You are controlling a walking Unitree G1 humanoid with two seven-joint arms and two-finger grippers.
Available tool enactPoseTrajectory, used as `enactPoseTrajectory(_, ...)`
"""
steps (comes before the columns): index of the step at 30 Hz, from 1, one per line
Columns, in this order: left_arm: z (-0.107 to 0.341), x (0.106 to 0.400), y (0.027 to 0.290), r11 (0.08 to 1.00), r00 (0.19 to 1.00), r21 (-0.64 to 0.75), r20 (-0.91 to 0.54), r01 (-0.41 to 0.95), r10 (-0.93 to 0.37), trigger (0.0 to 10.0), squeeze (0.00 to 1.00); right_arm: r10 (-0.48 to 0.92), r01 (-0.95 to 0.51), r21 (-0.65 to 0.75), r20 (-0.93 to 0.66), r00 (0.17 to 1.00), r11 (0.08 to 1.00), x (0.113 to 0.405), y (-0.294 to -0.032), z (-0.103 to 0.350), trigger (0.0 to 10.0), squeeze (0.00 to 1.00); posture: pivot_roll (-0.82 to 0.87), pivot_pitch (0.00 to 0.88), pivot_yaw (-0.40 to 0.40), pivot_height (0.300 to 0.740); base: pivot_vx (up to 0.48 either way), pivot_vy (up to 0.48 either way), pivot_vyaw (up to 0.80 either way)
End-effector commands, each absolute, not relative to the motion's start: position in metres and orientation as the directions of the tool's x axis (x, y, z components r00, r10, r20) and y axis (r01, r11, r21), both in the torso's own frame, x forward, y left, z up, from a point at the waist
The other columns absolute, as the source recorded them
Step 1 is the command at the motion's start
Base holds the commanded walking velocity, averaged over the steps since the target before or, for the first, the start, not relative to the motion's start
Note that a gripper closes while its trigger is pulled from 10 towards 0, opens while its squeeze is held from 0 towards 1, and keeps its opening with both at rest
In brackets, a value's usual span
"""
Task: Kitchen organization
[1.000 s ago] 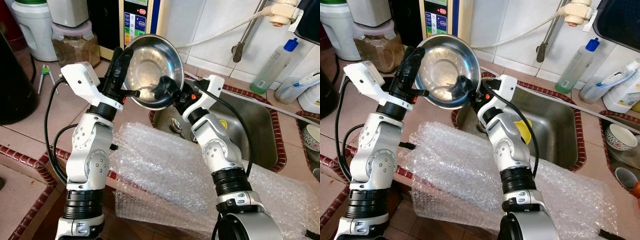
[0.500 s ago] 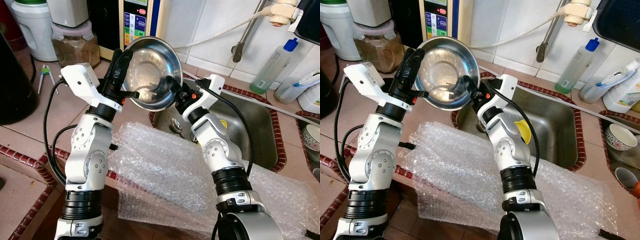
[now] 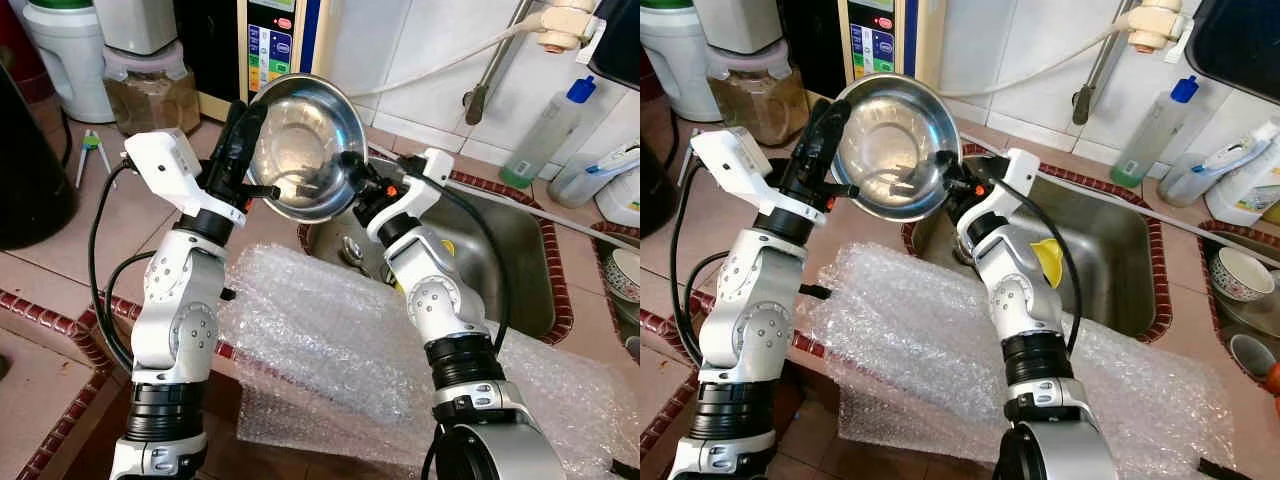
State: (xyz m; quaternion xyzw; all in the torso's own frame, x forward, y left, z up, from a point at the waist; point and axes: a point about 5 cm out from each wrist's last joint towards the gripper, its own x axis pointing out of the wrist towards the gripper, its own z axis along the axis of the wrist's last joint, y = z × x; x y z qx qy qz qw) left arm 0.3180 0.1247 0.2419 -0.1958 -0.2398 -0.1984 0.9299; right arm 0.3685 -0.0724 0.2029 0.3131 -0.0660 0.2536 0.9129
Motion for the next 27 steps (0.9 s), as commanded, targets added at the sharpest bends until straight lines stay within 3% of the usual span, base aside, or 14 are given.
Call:
enactPoseTrajectory(1,0.241,0.317,0.119,0.842,0.799,-0.243,0.517,0.481,-0.307,0.0,0.00,0.406,-0.484,0.531,0.267,0.874,0.695,0.370,-0.078,0.204,0.0,0.00,0.14,0.087,-0.129,0.740,0.000,0.000,0.00)
enactPoseTrajectory(5,0.236,0.319,0.121,0.859,0.824,-0.236,0.479,0.454,-0.303,0.0,0.00,0.392,-0.470,0.546,0.261,0.882,0.694,0.371,-0.080,0.203,0.0,0.00,0.14,0.085,-0.128,0.740,0.000,0.000,0.00)
enactPoseTrajectory(6,0.231,0.322,0.121,0.872,0.842,-0.225,0.444,0.435,-0.306,1.6,0.00,0.390,-0.467,0.546,0.259,0.884,0.696,0.371,-0.080,0.203,0.0,0.00,0.14,0.085,-0.127,0.740,0.000,0.000,0.00)
enactPoseTrajectory(7,0.230,0.322,0.121,0.875,0.847,-0.222,0.435,0.431,-0.307,10.0,0.00,0.389,-0.466,0.546,0.259,0.884,0.696,0.371,-0.080,0.203,0.0,0.00,0.14,0.084,-0.126,0.740,0.000,0.000,0.00)
enactPoseTrajectory(8,0.228,0.323,0.121,0.870,0.850,-0.232,0.427,0.434,-0.310,10.0,0.00,0.386,-0.463,0.546,0.257,0.886,0.698,0.372,-0.080,0.202,0.0,0.00,0.14,0.084,-0.125,0.740,0.000,0.000,0.00)
enactPoseTrajectory(9,0.225,0.323,0.121,0.871,0.856,-0.232,0.408,0.434,-0.317,10.0,0.15,0.381,-0.457,0.546,0.255,0.889,0.702,0.372,-0.081,0.202,0.0,0.00,0.14,0.084,-0.125,0.740,0.000,0.000,0.00)
enactPoseTrajectory(10,0.222,0.324,0.119,0.867,0.860,-0.231,0.386,0.441,-0.335,10.0,1.00,0.373,-0.449,0.546,0.251,0.893,0.708,0.372,-0.082,0.202,0.0,0.00,0.14,0.084,-0.123,0.740,0.000,0.000,0.00)
enactPoseTrajectory(17,0.213,0.320,0.110,0.844,0.840,-0.187,0.337,0.503,-0.426,10.0,1.00,0.312,-0.381,0.546,0.218,0.924,0.746,0.376,-0.090,0.198,0.0,0.00,0.14,0.083,-0.120,0.740,0.000,0.000,0.00)
enactPoseTrajectory(27,0.203,0.310,0.094,0.789,0.784,-0.107,0.257,0.605,-0.566,10.0,1.00,0.123,-0.185,0.528,0.151,0.981,0.829,0.385,-0.121,0.193,0.0,0.00,0.14,0.090,-0.119,0.740,0.000,0.000,0.00)
